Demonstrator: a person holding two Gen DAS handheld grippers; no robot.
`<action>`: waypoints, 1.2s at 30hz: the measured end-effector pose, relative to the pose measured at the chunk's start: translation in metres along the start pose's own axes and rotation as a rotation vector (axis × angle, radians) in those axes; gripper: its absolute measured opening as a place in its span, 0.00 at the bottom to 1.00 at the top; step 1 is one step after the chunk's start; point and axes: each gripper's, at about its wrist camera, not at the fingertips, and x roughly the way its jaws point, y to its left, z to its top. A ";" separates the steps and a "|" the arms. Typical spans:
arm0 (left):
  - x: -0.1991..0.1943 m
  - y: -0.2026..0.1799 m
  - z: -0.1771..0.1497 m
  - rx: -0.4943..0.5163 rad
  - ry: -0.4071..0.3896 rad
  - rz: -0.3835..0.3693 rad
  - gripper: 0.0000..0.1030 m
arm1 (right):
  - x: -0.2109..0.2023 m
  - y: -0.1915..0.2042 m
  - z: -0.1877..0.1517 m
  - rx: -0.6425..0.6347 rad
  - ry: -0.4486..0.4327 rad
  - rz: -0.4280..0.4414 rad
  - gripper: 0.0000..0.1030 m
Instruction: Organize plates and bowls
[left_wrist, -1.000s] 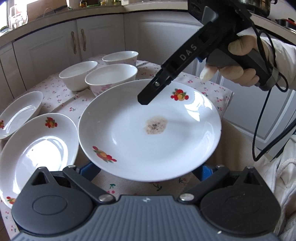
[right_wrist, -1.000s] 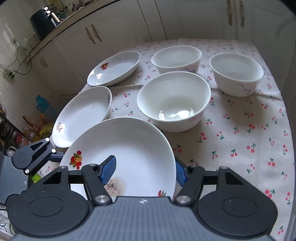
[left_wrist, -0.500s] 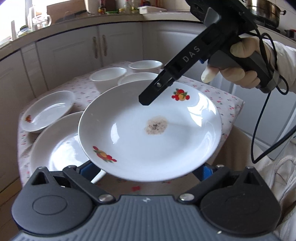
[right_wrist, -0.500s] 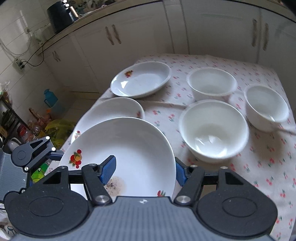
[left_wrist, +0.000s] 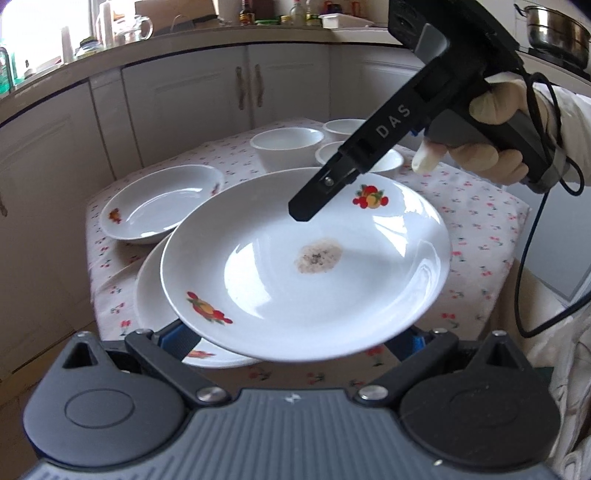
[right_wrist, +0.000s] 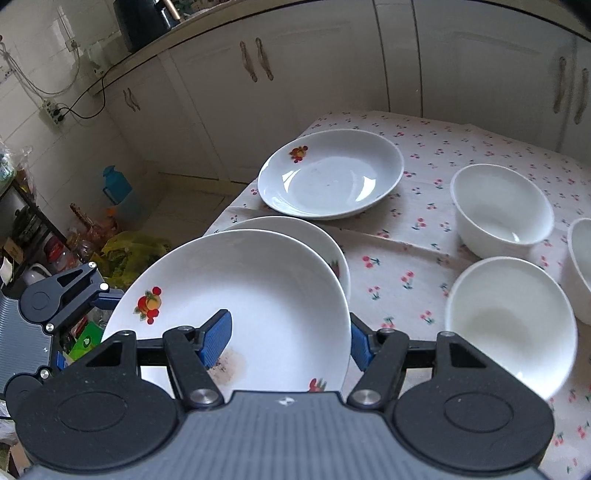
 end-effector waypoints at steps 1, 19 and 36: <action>0.001 0.004 -0.001 -0.004 0.001 0.002 0.99 | 0.005 0.000 0.003 0.001 0.004 0.003 0.69; 0.020 0.045 -0.008 -0.096 0.012 -0.038 0.99 | 0.049 -0.007 0.025 0.011 0.041 0.003 0.69; 0.023 0.059 0.003 -0.088 0.113 -0.042 0.99 | 0.061 0.001 0.027 -0.010 0.061 -0.002 0.70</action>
